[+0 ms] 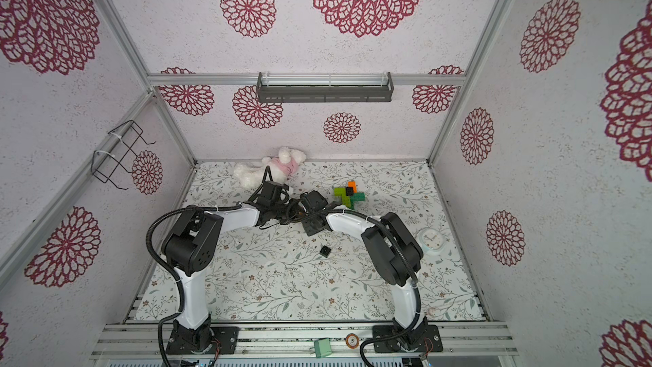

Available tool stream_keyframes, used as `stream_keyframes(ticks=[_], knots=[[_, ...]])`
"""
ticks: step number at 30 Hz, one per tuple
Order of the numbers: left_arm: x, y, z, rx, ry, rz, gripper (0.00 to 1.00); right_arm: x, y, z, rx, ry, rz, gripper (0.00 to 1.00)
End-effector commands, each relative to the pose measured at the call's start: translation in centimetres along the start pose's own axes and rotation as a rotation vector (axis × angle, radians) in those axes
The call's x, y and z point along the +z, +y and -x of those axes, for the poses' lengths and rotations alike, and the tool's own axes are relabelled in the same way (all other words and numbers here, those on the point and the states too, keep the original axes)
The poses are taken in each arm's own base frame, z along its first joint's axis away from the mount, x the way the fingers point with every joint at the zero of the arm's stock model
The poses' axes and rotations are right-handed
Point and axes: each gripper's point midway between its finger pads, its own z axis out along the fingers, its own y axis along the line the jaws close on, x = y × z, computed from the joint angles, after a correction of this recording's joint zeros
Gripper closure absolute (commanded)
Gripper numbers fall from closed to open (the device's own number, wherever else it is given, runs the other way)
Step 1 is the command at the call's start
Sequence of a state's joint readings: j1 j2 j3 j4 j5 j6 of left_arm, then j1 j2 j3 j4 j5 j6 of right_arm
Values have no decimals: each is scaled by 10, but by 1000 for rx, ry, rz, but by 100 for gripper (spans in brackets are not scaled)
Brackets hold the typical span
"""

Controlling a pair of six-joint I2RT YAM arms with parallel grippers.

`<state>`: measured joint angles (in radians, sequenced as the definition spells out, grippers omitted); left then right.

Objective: Assemble a small pinwheel with lego
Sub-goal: Assemble the lego brick with the lego brick.

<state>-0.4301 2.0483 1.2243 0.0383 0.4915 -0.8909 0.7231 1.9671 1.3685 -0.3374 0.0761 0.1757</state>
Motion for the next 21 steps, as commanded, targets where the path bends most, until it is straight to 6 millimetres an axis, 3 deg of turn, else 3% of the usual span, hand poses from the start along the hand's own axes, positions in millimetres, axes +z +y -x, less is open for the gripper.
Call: stream_keyframes(ticks=[1, 4, 8, 13, 21], knots=[[8, 53, -21, -78, 53, 128, 94, -11, -9, 13, 13, -26, -43, 73], [9, 44, -17, -71, 54, 108, 94, -12, -11, 14, 21, -31, -53, 73], [9, 49, -18, -77, 59, 131, 94, -6, -7, 11, 27, -19, -26, 72], [12, 47, -21, -81, 70, 98, 94, -14, -5, 15, 42, -59, -8, 60], [5, -4, -1, -85, 44, -93, 93, -32, -1, 20, 50, -63, 25, 43]])
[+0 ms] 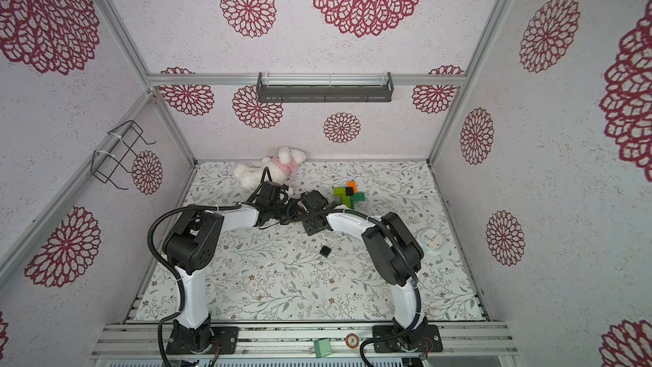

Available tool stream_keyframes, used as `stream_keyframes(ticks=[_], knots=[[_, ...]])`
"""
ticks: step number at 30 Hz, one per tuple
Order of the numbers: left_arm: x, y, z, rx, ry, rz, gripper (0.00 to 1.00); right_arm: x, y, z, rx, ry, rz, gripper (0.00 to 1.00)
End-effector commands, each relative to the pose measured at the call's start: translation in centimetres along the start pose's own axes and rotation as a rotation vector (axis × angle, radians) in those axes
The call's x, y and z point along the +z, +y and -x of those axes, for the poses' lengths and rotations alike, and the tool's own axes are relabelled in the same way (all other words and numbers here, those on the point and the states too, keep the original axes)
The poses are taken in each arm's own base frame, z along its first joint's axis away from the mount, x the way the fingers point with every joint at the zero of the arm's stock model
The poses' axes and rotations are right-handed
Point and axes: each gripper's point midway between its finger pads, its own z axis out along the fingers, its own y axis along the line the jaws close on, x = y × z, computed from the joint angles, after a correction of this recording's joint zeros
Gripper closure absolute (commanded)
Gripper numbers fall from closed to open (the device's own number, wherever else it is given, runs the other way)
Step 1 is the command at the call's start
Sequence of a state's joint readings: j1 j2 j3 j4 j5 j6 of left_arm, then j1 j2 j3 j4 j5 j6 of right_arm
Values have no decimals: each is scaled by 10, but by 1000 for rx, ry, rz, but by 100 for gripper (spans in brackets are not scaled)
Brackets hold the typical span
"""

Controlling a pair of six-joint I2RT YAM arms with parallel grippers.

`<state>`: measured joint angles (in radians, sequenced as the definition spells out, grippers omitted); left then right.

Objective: Assemble a small pinwheel with lego
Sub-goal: Assemble the lego brick with the lego brick, then adjust the lego brick at the center of the board.

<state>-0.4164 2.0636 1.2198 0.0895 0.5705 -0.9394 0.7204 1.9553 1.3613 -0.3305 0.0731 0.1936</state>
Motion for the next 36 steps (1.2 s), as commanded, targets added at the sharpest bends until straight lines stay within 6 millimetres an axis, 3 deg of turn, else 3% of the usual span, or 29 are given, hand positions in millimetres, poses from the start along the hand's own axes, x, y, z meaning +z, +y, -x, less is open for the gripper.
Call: stream_keyframes(ticks=[1, 8, 13, 16, 20, 26, 27, 31, 34, 36], knots=[[2, -3, 3, -41, 7, -37, 93, -33, 1, 18, 34, -52, 28, 40], [-10, -36, 17, -28, -20, -121, 94, -66, 5, 17, 78, -65, 80, 29], [-31, -67, 25, 4, -60, -190, 93, -92, -11, 9, 164, -63, 37, 25], [-57, -94, 26, 46, -99, -231, 93, -103, -25, 0, 236, -65, -1, 23], [-87, -105, 20, 93, -149, -214, 93, -105, -41, -21, 357, -21, -50, 20], [-163, -85, 9, 229, -346, 53, 89, -89, -42, -58, 503, 52, -49, 19], [-180, -80, 8, 255, -389, 102, 87, -85, -41, -63, 531, 57, -44, 20], [-238, -72, 2, 327, -534, 222, 44, -69, -30, -74, 612, 73, 10, 26], [-261, -72, -5, 369, -561, 243, 14, -63, -23, -77, 643, 81, 15, 27], [-269, -74, -10, 372, -541, 237, 4, -59, -16, -80, 667, 93, 20, 27]])
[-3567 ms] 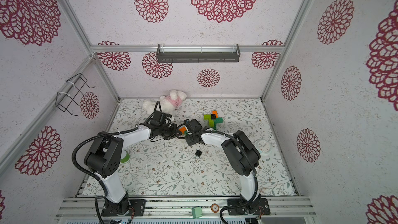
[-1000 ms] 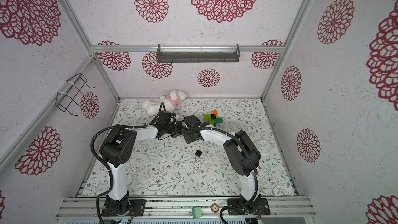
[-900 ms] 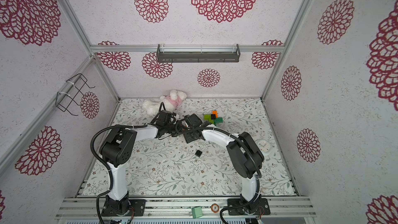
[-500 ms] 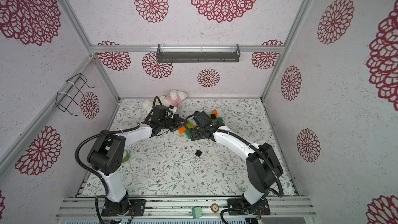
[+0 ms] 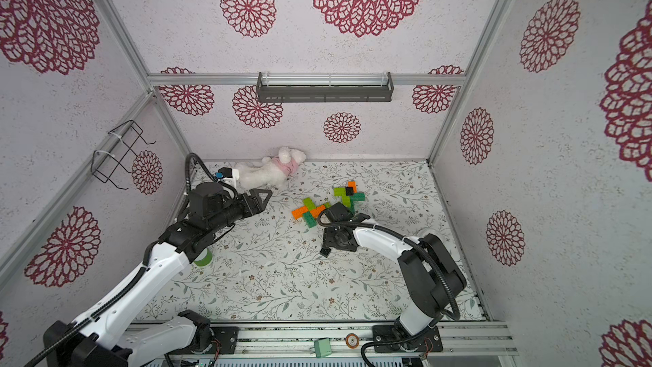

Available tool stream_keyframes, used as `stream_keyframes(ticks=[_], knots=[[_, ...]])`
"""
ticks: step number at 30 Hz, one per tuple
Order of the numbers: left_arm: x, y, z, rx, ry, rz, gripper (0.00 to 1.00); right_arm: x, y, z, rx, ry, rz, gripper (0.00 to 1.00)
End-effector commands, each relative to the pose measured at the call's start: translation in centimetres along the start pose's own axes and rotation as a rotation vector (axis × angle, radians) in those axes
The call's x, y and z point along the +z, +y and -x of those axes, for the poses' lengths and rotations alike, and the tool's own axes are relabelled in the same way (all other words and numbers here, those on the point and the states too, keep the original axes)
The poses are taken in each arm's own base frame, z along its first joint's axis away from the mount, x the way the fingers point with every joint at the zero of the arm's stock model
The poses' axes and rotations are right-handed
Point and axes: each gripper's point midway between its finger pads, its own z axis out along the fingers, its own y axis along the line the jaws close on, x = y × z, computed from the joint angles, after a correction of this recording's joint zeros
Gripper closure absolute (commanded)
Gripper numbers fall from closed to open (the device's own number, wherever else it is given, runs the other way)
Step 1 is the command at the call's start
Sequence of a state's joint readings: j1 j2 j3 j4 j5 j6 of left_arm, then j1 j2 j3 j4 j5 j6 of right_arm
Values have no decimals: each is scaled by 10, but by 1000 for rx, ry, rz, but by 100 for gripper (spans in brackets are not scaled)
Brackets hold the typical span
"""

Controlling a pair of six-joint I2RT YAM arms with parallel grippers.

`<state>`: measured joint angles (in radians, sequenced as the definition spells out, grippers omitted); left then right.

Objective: Assemble a small pinwheel with lego
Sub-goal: Adjust the lego brick at the center of the board.

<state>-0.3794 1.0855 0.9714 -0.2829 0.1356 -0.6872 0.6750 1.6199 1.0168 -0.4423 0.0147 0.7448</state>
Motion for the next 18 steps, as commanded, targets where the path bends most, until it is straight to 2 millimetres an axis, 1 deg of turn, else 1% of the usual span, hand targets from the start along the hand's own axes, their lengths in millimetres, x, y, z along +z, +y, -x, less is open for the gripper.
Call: stream_keyframes(ticks=[1, 3, 7, 9, 11, 13, 15, 18], knots=[[-10, 24, -12, 62, 60, 100, 1, 2, 19, 0, 98, -12, 53, 27], [-12, 24, -15, 77, 85, 91, 3, 7, 23, -7, 118, 0, 54, 28], [-17, 16, -25, 110, 154, 45, 3, 19, 28, -20, 153, 48, 40, 29], [-18, 14, -30, 136, 181, 30, 3, 23, 28, -24, 165, 53, 22, 29], [-18, 14, -32, 123, 191, 27, 3, 25, 30, -25, 162, 54, 17, 29], [-18, 10, -34, 119, 195, -3, 3, 26, 35, -25, 145, 53, 22, 32], [-18, 11, -34, 109, 190, -6, 3, 27, 38, -23, 108, 42, -5, 34], [-17, 10, -39, 94, 206, -21, 3, 26, 40, -22, 40, 29, -61, 35]])
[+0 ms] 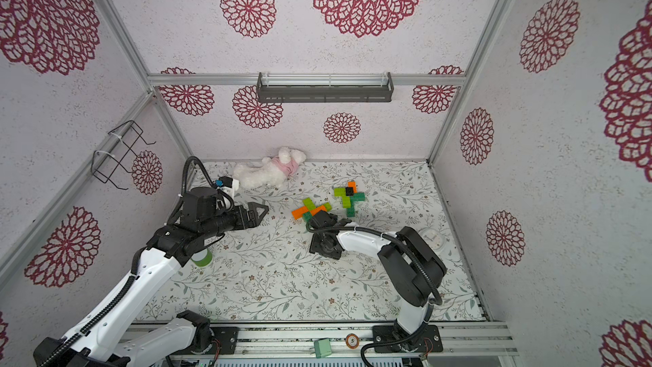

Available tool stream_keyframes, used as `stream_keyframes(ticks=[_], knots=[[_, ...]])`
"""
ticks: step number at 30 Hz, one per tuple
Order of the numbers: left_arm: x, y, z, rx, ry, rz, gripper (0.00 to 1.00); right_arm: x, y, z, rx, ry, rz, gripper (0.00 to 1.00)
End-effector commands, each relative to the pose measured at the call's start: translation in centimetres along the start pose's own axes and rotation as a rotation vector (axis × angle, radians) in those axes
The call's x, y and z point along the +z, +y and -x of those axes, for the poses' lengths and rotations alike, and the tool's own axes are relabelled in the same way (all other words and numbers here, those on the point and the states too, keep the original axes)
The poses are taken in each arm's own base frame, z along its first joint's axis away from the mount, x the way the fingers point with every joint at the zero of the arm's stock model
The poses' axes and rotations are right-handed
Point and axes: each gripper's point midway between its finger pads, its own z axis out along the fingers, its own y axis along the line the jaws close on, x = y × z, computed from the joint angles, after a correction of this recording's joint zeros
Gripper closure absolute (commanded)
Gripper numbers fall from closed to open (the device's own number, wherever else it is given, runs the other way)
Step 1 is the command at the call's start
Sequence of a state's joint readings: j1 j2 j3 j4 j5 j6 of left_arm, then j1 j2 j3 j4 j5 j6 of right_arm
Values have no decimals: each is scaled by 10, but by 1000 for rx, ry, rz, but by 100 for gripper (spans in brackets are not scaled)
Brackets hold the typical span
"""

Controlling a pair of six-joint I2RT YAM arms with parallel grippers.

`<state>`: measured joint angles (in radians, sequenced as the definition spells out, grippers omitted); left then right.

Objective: Assemble a small pinwheel with lego
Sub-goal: Adjust the lego brick at the center of the board, then pick up the lego brick from the center of the board.

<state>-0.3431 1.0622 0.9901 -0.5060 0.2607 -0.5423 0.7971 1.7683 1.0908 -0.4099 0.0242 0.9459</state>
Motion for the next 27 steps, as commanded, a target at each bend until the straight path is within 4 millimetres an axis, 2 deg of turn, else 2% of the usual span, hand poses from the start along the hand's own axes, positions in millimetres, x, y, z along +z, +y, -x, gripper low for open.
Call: stream_keyframes(ticks=[1, 3, 11, 22, 27], knots=[[-1, -3, -3, 0, 13, -37, 3, -5, 2, 3, -58, -28, -64, 35], [0, -4, -5, -9, 14, -47, 3, -5, 3, 2, -73, -31, -65, 36], [2, -4, -5, -17, 13, -51, 3, -10, -5, 12, -161, -70, -151, 51], [8, -5, -9, -26, 44, -64, 3, 0, 1, 7, -173, -33, -132, 53], [8, -4, -9, -25, 45, -63, 3, 1, 2, 6, -174, -35, -130, 60]])
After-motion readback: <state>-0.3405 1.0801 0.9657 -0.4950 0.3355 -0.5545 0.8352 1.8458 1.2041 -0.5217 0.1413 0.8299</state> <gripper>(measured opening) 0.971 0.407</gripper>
